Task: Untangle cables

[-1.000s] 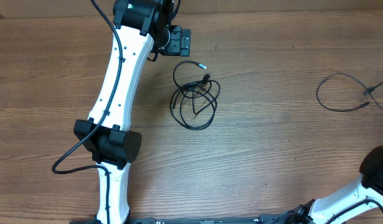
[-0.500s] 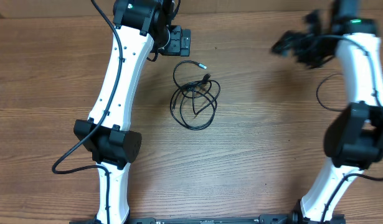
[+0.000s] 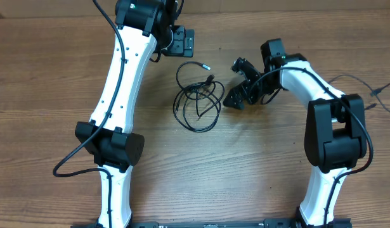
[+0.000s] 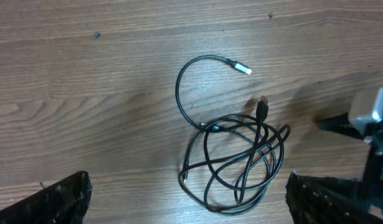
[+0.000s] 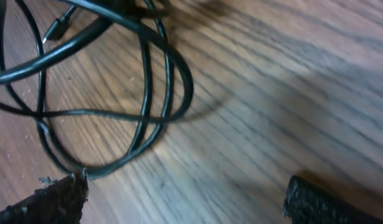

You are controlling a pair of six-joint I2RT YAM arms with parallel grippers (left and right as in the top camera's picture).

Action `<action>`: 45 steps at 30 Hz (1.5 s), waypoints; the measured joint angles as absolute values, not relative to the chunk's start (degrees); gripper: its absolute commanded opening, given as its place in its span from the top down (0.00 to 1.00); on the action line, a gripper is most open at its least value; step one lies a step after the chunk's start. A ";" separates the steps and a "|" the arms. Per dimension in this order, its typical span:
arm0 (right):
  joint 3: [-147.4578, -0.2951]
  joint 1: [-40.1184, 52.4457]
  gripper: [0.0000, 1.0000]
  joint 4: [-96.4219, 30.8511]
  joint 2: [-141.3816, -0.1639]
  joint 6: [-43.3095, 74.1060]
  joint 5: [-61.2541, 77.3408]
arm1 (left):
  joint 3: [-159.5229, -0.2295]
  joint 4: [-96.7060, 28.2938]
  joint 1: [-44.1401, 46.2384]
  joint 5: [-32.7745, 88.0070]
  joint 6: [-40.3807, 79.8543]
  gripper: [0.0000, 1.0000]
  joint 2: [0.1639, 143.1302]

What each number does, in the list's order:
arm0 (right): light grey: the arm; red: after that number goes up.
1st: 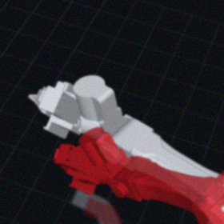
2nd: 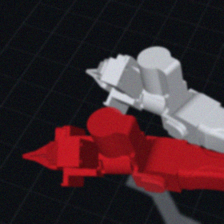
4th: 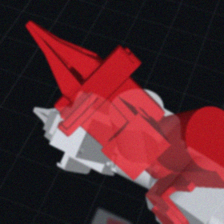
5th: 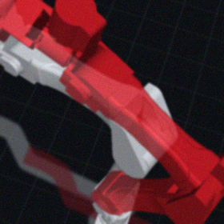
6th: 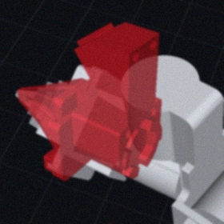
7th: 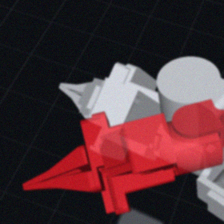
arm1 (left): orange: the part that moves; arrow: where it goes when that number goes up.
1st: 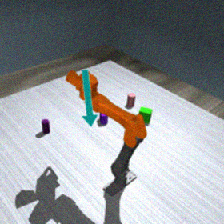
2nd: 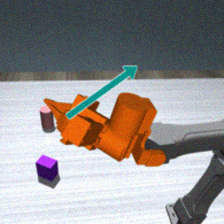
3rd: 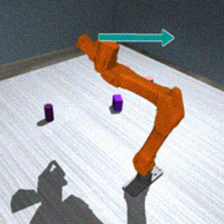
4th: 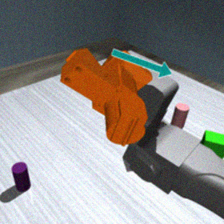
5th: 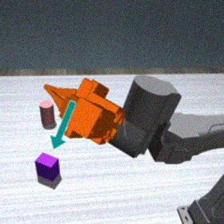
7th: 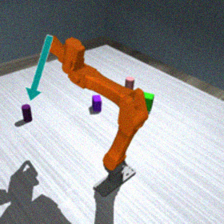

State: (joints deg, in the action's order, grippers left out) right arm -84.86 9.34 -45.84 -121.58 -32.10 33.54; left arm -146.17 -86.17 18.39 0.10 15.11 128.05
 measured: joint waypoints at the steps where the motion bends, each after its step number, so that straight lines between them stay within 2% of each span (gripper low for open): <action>1: -84.01 9.69 0.00 -44.12 -121.58 -32.14 34.11 | -146.17 -86.15 18.39 0.10 15.11 0.01 128.05; 7: -83.66 11.68 0.01 -36.58 -121.58 -31.68 36.18 | -146.17 -86.15 18.39 0.10 15.14 0.00 128.05; 9: -83.61 12.19 0.16 -33.30 -121.71 -29.93 36.27 | -146.17 -86.15 18.39 0.10 15.14 0.00 128.05; 10: -83.61 12.53 0.30 -31.57 -121.99 -28.56 36.56 | -146.17 -86.15 18.39 0.10 15.11 0.00 128.05; 11: -83.59 12.86 0.53 -29.15 -122.65 -26.83 36.80 | -146.17 -86.15 18.39 0.08 15.14 0.00 128.05; 12: -83.59 13.15 0.71 -27.92 -123.28 -25.21 36.88 | -146.17 -86.15 18.39 0.08 15.14 0.00 128.05; 14: -83.59 13.28 0.96 -26.89 -124.22 -22.98 37.06 | -146.17 -86.15 18.39 0.10 15.11 0.00 128.05; 21: -83.59 12.86 0.96 -29.85 -124.90 -18.46 35.94 | -146.17 -86.15 18.39 0.10 15.14 0.00 128.05; 27: -86.78 7.18 0.96 -40.32 -124.90 -11.73 37.12 | -146.17 -86.17 18.39 0.08 15.11 0.00 128.05; 34: -107.00 -0.51 0.96 -60.58 -119.02 -6.33 47.51 | -146.17 -86.17 18.39 0.10 15.11 0.00 128.05; 45: -137.01 -0.27 0.96 -61.28 -101.62 -4.60 50.70 | -146.15 -86.15 18.39 0.10 15.11 0.00 128.05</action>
